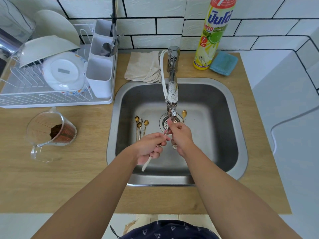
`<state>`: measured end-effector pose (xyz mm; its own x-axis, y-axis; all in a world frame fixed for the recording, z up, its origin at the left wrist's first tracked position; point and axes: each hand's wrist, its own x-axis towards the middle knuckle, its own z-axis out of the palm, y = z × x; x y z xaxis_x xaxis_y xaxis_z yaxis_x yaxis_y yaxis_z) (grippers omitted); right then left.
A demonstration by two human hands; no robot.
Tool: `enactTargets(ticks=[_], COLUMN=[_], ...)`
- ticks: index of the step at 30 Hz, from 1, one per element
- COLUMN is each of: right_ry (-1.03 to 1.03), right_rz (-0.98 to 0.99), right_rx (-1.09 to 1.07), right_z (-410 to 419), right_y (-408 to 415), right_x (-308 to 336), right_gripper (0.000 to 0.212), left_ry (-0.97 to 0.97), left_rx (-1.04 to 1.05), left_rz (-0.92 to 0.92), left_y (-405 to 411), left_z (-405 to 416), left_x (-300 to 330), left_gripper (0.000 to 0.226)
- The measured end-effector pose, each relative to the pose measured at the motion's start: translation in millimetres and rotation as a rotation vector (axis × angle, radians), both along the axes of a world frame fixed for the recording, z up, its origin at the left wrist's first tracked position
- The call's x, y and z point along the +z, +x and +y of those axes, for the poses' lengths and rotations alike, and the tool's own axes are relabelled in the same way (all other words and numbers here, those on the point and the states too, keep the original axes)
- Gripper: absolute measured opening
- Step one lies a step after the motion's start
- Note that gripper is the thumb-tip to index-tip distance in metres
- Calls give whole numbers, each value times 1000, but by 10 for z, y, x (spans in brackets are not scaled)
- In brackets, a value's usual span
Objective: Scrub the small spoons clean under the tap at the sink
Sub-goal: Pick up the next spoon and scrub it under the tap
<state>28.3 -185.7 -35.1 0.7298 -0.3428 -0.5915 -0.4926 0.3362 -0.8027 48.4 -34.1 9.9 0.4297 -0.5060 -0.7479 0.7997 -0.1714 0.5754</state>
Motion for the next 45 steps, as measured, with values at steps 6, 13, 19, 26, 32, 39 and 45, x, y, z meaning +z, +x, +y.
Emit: enactTargets(ticks=[6, 13, 19, 26, 32, 39, 45], right_ry=[23, -223, -383, -403, -153, 118, 134], right_rz=[-11, -15, 52, 44, -19, 18, 76], right_rx=[107, -86, -350, -360, -445, -249, -229], right_z=[54, -198, -802, -1019, -921, 77, 319], right_y=[-78, -44, -230, -393, -355, -65, -81], right_x=[-17, 36, 124, 290, 344, 205, 111], right_gripper=[22, 17, 24, 21, 11, 8, 10], left_ry=[116, 319, 131, -28, -127, 41, 77], left_rx=[-18, -192, 292, 495, 397, 584, 619], left_rz=[-65, -292, -242, -159, -142, -149, -122], left_y=[70, 120, 123, 11, 46, 31, -26], left_z=[-5, 29, -377, -867, -679, -204, -71], left_x=[-79, -155, -273, -325, -250, -224, -152], left_gripper=[23, 27, 10, 18, 25, 19, 17])
